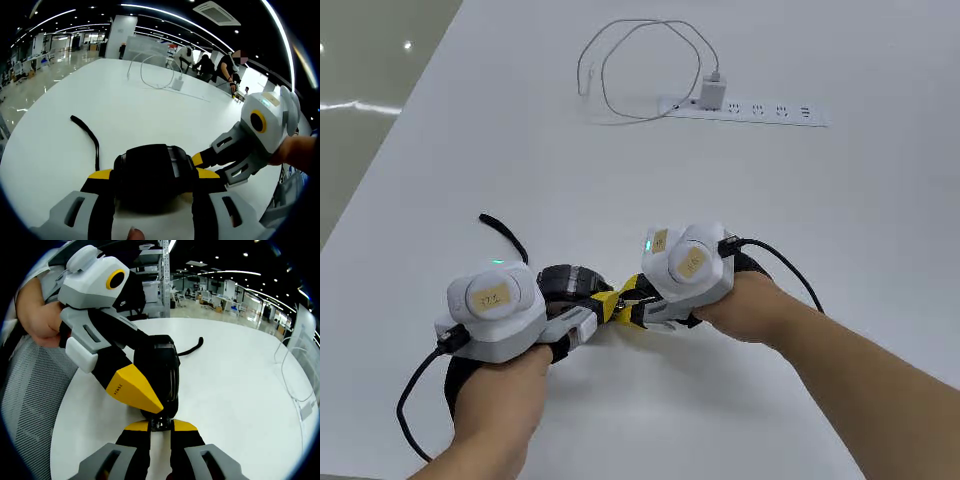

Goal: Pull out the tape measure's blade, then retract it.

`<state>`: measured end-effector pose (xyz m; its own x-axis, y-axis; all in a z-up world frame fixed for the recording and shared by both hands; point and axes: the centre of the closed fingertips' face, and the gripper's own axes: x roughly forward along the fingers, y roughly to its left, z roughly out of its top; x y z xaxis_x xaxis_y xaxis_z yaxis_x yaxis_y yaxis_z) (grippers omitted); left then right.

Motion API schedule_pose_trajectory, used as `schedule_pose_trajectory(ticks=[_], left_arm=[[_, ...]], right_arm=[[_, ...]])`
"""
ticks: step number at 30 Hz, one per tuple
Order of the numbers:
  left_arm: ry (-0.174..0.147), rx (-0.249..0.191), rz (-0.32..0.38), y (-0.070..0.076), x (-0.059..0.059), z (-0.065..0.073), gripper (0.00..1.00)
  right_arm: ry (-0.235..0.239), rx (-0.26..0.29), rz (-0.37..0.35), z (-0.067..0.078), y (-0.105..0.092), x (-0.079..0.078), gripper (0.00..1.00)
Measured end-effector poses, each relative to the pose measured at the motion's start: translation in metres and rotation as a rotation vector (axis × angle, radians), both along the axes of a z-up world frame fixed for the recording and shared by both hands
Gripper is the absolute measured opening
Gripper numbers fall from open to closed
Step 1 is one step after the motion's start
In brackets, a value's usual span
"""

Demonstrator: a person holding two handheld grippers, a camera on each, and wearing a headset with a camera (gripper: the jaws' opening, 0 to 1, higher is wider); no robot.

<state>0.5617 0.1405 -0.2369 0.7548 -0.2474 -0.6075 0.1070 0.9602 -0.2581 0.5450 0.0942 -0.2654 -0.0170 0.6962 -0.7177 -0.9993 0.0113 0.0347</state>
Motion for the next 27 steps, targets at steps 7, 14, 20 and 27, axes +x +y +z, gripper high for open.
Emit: schedule_pose_trajectory(ticks=[7, 14, 20, 27], left_arm=[[-0.001, -0.003, 0.004, 0.0001, 0.0000, 0.0001, 0.59], [0.008, -0.018, -0.003, 0.0006, 0.0008, 0.0007, 0.60], [0.005, -0.029, 0.001, 0.0002, 0.0004, 0.0018, 0.59], [0.008, -0.023, -0.003, -0.0013, 0.0006, 0.0037, 0.60]], right_arm=[[0.000, 0.004, -0.005, -0.0001, 0.0000, 0.0002, 0.11], [0.002, 0.015, -0.025, -0.0001, -0.0004, 0.0006, 0.11], [-0.001, 0.021, -0.040, 0.0023, -0.0016, 0.0019, 0.12], [0.010, 0.025, -0.065, 0.0046, -0.0067, 0.0033, 0.17]])
